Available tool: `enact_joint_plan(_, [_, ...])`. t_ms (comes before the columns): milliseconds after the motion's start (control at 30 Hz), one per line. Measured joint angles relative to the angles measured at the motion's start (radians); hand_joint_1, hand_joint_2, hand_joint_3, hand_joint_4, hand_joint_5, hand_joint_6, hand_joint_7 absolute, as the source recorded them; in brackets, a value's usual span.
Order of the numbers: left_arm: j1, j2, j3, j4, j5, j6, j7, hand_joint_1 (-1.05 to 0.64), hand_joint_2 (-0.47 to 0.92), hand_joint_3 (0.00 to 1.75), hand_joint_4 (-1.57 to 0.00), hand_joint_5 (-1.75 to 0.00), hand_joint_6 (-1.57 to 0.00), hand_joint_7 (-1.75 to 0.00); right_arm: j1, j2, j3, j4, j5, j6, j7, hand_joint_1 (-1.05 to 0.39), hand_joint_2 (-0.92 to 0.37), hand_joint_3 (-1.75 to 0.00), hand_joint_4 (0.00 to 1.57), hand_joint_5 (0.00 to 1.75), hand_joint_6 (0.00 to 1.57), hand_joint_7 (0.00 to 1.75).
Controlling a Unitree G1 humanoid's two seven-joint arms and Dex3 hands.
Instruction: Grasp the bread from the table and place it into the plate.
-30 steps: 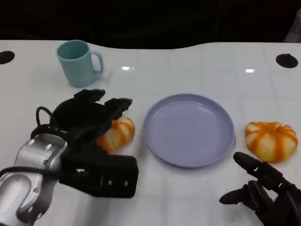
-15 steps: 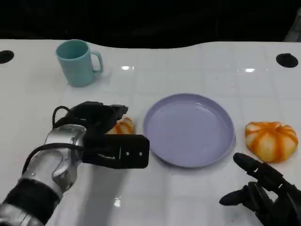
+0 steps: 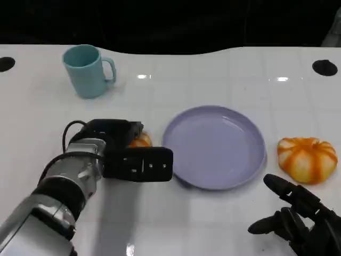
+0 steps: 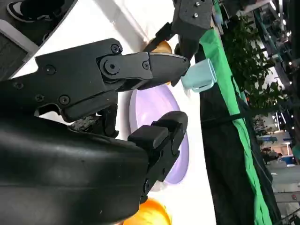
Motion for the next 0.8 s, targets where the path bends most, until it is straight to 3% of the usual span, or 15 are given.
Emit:
enact_joint_plan(67, [-0.005, -0.004, 0.0, 0.021, -0.013, -0.007, 0.018, -0.32, 0.87, 0.02, -0.37, -0.11, -0.43, -0.03, 0.0, 0.0, 0.0, 0.0, 0.0, 0.0, 0.001, -0.74, -0.92, -0.32, 0.73, 1.07, 1.03, 0.18])
enact_joint_plan(100, [-0.007, -0.006, 0.001, 0.029, -0.018, -0.011, 0.026, -0.27, 0.9, 0.12, -0.57, -0.2, -0.55, -0.07, 0.0, 0.0, 0.0, 0.0, 0.001, 0.0, 0.002, -0.74, -0.92, -0.32, 0.73, 1.07, 1.02, 0.17])
enact_joint_plan(200, [-0.009, -0.01, 0.002, 0.048, -0.022, -0.019, 0.079, -0.27, 0.92, 0.2, -0.86, -0.38, -0.84, -0.12, 0.0, 0.0, 0.0, 0.0, 0.001, -0.002, 0.003, -0.73, -0.92, -0.32, 0.72, 1.07, 1.02, 0.17])
enact_joint_plan(267, [-0.01, -0.013, 0.007, 0.055, -0.033, -0.021, 0.113, -0.27, 0.92, 0.21, -0.9, -0.41, -0.89, -0.12, 0.001, 0.0, 0.0, 0.0, 0.001, -0.002, 0.003, -0.73, -0.92, -0.32, 0.72, 1.07, 1.02, 0.17])
enact_joint_plan(300, [-0.011, -0.013, 0.008, 0.059, -0.04, -0.021, 0.123, -0.31, 0.87, 0.1, -0.86, -0.87, -1.06, -0.14, 0.001, 0.0, 0.0, -0.001, 0.001, -0.002, 0.003, -0.73, -0.92, -0.32, 0.72, 1.07, 1.02, 0.17])
enact_joint_plan(333, [-0.015, -0.013, 0.01, 0.064, -0.049, -0.021, 0.126, -0.32, 0.87, 0.1, -0.81, -1.18, -1.14, -0.16, 0.002, 0.0, 0.0, -0.001, 0.001, -0.002, 0.003, -0.73, -0.92, -0.32, 0.72, 1.07, 1.02, 0.17])
enact_joint_plan(400, [-0.027, -0.013, 0.016, 0.07, -0.061, -0.021, 0.127, -0.3, 0.91, 0.23, -0.73, -1.63, -0.74, -1.16, 0.002, 0.0, 0.0, -0.002, 0.0, -0.002, 0.003, -0.73, -0.92, -0.32, 0.72, 1.07, 1.02, 0.17])
enact_joint_plan(433, [-0.03, -0.012, 0.022, 0.071, -0.069, -0.022, 0.135, -0.29, 0.92, 0.26, -0.73, -1.69, -0.65, -1.35, 0.002, 0.0, 0.0, -0.002, 0.0, -0.002, 0.003, -0.73, -0.92, -0.33, 0.72, 1.07, 1.02, 0.17])
enact_joint_plan(467, [-0.03, -0.011, 0.025, 0.072, -0.078, -0.025, 0.15, -0.29, 0.92, 0.27, -0.73, -1.72, -0.61, -1.44, 0.003, 0.0, 0.0, -0.002, 0.0, -0.002, 0.003, -0.73, -0.92, -0.33, 0.72, 1.08, 1.02, 0.17])
enact_joint_plan(533, [-0.03, -0.011, 0.027, 0.074, -0.087, -0.03, 0.177, -0.27, 0.92, 0.27, -0.64, -1.71, -0.56, -1.2, 0.003, 0.0, 0.0, -0.002, -0.001, -0.002, 0.003, -0.74, -0.92, -0.33, 0.72, 1.08, 1.02, 0.18])
enact_joint_plan(567, [-0.03, -0.011, 0.026, 0.075, -0.087, -0.028, 0.184, -0.27, 0.92, 0.27, -0.62, -1.66, -0.61, -0.93, 0.003, 0.0, 0.0, -0.002, -0.001, -0.002, 0.003, -0.74, -0.92, -0.33, 0.72, 1.08, 1.02, 0.18])
enact_joint_plan(600, [-0.03, -0.011, 0.026, 0.077, -0.09, -0.025, 0.19, -0.27, 0.92, 0.28, -0.6, -1.65, -0.64, -0.88, 0.003, 0.0, 0.0, -0.002, 0.0, -0.002, 0.003, -0.74, -0.92, -0.33, 0.72, 1.08, 1.02, 0.18])
enact_joint_plan(700, [-0.03, -0.011, 0.029, 0.078, -0.097, -0.021, 0.209, -0.23, 0.92, 0.26, -0.67, -1.73, -0.54, -1.52, 0.005, 0.0, 0.0, -0.003, 0.0, -0.001, 0.002, -0.74, -0.92, -0.32, 0.73, 1.08, 1.03, 0.18])
enact_joint_plan(733, [-0.03, -0.011, 0.032, 0.078, -0.098, -0.021, 0.218, -0.22, 0.92, 0.25, -0.7, -1.74, -0.53, -1.65, 0.005, 0.0, 0.0, -0.004, 0.0, 0.0, 0.002, -0.73, -0.92, -0.32, 0.73, 1.08, 1.03, 0.18])
enact_joint_plan(800, [-0.029, -0.011, 0.042, 0.078, -0.112, -0.024, 0.232, -0.19, 0.92, 0.24, -0.74, -1.75, -0.53, -1.72, 0.006, 0.0, 0.0, -0.004, 0.0, 0.0, 0.002, -0.73, -0.92, -0.32, 0.73, 1.08, 1.02, 0.18])
